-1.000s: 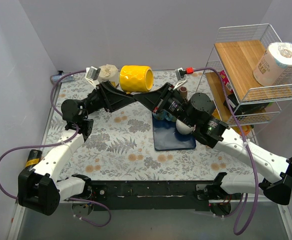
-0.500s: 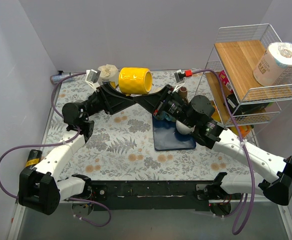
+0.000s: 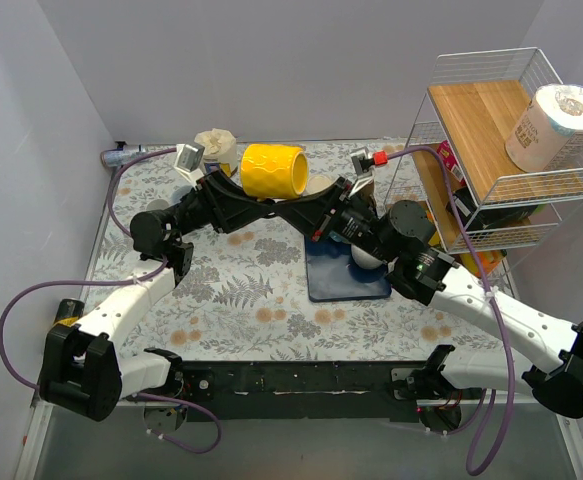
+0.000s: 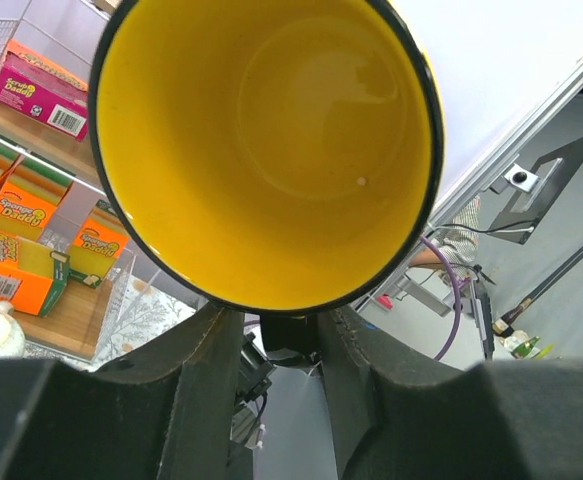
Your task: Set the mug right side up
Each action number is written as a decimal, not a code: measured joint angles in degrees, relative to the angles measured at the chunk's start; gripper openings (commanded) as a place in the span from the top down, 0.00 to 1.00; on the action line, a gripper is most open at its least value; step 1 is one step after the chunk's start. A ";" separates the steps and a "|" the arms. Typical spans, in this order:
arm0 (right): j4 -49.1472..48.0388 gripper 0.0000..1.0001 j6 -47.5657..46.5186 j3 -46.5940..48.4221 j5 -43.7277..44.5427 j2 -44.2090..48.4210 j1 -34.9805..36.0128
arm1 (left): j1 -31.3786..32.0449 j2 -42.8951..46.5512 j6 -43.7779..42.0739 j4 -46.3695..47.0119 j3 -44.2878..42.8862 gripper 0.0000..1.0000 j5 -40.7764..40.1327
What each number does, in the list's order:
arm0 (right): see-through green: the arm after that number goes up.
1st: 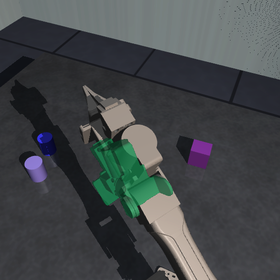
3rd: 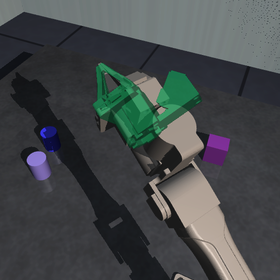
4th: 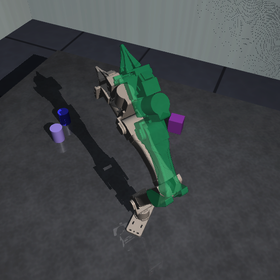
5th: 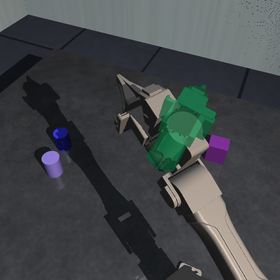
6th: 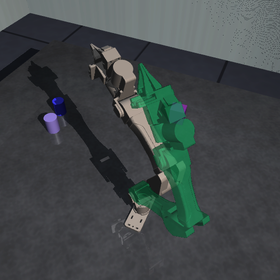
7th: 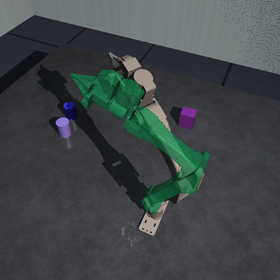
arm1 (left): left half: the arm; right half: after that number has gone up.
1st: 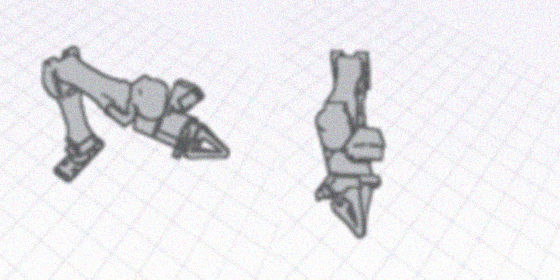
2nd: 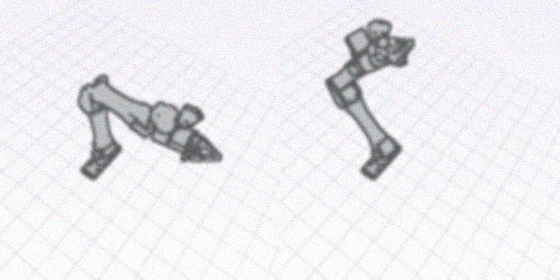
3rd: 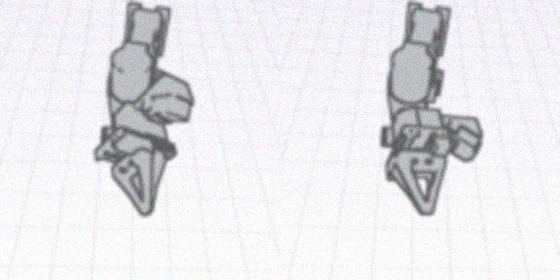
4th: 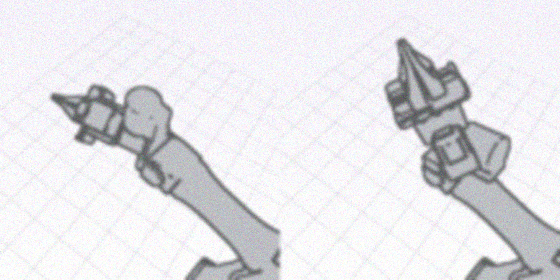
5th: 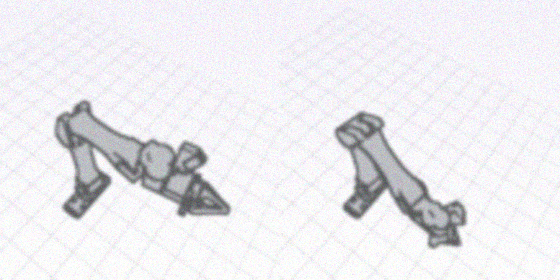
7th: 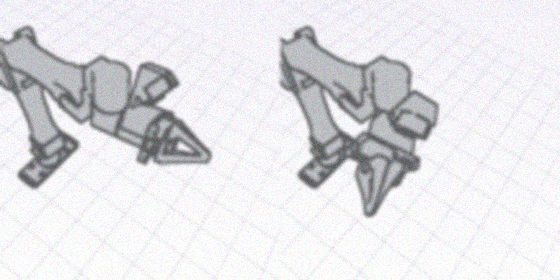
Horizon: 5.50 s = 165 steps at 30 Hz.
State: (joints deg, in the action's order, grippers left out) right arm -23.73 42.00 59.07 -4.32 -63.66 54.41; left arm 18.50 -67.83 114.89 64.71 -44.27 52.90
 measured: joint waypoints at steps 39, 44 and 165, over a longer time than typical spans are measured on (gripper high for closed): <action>38.58 0.13 5.09 -0.55 18.05 1.44 1.05 | -0.02 -2.29 -36.65 -85.02 -18.67 1.00 -39.04; 45.24 0.13 5.70 1.07 20.52 -1.25 1.05 | -0.07 -9.81 -42.77 -93.53 -18.78 1.00 -52.87; 32.59 0.99 -41.99 5.49 15.72 -34.75 -18.40 | -0.04 0.44 -50.07 -92.15 -21.84 0.02 -43.01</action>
State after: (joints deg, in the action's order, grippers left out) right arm 8.86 0.01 64.55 11.40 -98.41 36.01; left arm 18.46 -67.40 64.82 -27.44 -66.11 9.89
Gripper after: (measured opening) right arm 0.202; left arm 0.981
